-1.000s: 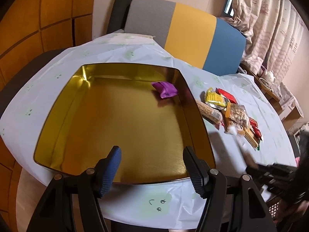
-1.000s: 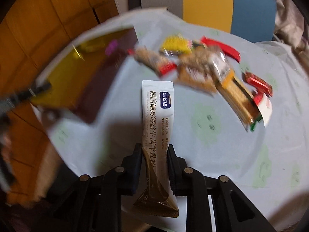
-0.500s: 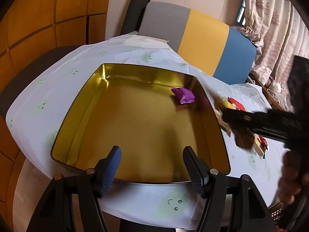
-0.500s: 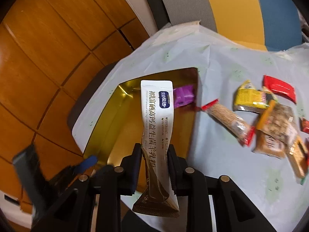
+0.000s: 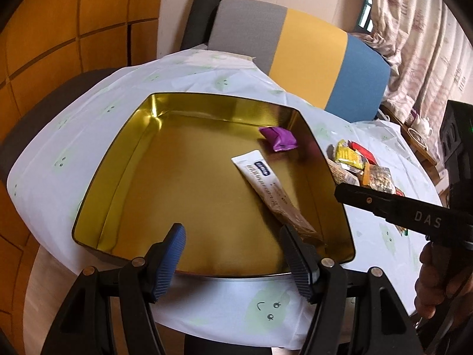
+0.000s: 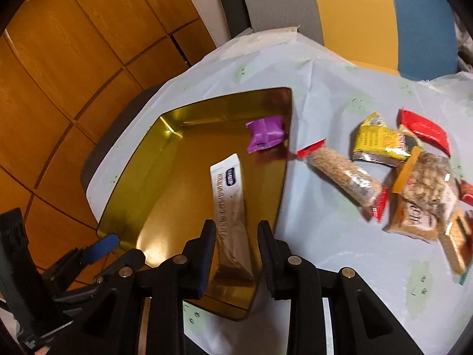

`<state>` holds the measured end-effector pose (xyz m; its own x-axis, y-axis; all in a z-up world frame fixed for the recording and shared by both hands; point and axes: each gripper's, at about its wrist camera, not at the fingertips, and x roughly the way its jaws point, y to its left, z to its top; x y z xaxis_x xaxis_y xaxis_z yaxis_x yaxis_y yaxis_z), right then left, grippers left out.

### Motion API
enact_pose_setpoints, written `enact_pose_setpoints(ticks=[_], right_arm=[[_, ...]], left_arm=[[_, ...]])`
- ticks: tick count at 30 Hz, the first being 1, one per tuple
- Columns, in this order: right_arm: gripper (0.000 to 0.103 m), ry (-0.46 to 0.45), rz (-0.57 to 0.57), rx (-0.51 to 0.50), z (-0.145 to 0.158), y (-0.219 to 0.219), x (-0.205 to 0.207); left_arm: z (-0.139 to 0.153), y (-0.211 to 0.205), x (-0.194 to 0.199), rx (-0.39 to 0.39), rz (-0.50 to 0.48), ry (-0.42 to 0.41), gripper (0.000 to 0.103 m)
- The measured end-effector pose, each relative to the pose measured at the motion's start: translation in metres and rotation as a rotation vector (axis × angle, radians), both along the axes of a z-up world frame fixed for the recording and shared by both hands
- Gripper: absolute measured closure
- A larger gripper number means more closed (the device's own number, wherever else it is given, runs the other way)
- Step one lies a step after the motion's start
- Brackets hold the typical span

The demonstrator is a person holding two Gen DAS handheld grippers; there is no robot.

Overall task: Organize snacks
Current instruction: 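Lower the white-brown stick packet into the gold tin and open the right tool, then grasp the clear grain bar with red ends using the left tool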

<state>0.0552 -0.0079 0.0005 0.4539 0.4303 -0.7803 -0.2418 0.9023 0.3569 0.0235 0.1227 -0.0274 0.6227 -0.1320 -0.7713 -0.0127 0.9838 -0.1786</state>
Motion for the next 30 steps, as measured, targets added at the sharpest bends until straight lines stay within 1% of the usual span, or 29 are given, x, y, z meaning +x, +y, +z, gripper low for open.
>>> enact_pose_setpoints(ticks=[2, 4, 5, 6, 8, 11, 15, 26, 30], right_arm=[[0.065, -0.025, -0.006, -0.014, 0.004, -0.005, -0.004], [0.063, -0.052, -0.005, -0.021, 0.010, -0.009, -0.009], [0.060, -0.063, -0.006, -0.028, 0.012, -0.010, -0.011], [0.054, -0.077, -0.010, -0.039, 0.014, -0.011, -0.013], [0.048, -0.107, -0.012, -0.056, 0.019, -0.016, -0.017], [0.047, -0.121, -0.017, -0.075, 0.021, -0.022, -0.020], [0.044, -0.135, -0.047, -0.102, 0.022, -0.041, -0.024], [0.041, -0.125, -0.198, -0.175, 0.021, -0.125, -0.028], [0.039, -0.126, -0.242, -0.201, 0.023, -0.150, -0.028]], left_arm=[[0.003, -0.005, -0.001, 0.013, -0.011, -0.007, 0.036], [0.004, -0.009, -0.001, 0.020, -0.021, -0.009, 0.036], [0.005, -0.011, -0.001, 0.021, -0.027, -0.008, 0.036], [0.005, -0.013, -0.001, 0.025, -0.033, -0.008, 0.036], [0.006, -0.016, -0.002, 0.035, -0.041, -0.010, 0.036], [0.008, -0.021, -0.003, 0.041, -0.055, -0.015, 0.036], [0.012, -0.028, -0.004, 0.056, -0.079, -0.030, 0.036], [0.013, -0.051, 0.000, 0.066, -0.140, -0.014, 0.036], [0.014, -0.059, 0.001, 0.083, -0.166, -0.011, 0.036]])
